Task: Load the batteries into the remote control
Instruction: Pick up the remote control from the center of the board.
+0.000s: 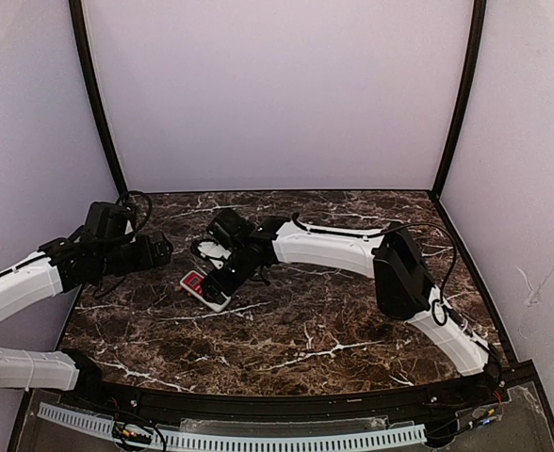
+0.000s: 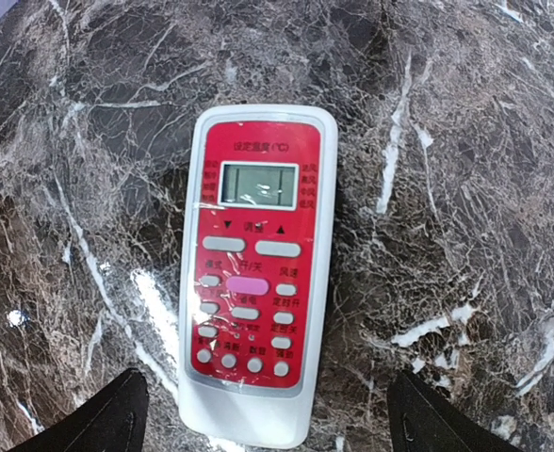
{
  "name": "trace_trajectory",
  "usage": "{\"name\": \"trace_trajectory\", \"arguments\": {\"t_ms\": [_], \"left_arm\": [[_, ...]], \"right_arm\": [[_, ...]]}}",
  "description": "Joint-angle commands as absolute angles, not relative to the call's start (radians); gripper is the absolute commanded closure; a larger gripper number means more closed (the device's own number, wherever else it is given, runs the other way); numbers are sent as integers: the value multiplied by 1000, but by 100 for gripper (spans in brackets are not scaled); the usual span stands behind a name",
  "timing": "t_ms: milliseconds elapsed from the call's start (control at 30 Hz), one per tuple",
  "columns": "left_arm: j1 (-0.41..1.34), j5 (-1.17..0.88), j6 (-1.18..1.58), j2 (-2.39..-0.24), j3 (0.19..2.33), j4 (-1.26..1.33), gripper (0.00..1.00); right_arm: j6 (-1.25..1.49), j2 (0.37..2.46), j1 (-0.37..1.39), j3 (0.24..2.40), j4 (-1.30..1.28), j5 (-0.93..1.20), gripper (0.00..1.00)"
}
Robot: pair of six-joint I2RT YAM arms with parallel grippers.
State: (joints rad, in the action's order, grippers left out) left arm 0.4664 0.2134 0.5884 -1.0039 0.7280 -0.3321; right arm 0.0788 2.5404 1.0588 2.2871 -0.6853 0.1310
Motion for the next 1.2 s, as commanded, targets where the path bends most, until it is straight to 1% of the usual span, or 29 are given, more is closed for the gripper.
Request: {"name": "trace_trajectory", "arguments": {"t_ms": [0,333,1000,1067,1167], "left_arm": [[458,232,600,-983,702,-363,0],[457,230,601,-969,691,-358,0],[455,225,601,-990,677,-335,0],[453,223,601,-994,676,-333,0],[453,223,601,-996,674,-329,0]], "right_arm": [[84,2582,1082,2332,-666,126,14],[63,2620,1090,2363,-663,125,19],[27,2709,1113,2414,-653,22,22],[25,2715,1113,2415,-650,20,24],[25,2723,1113,2418,-647,21,32]]}}
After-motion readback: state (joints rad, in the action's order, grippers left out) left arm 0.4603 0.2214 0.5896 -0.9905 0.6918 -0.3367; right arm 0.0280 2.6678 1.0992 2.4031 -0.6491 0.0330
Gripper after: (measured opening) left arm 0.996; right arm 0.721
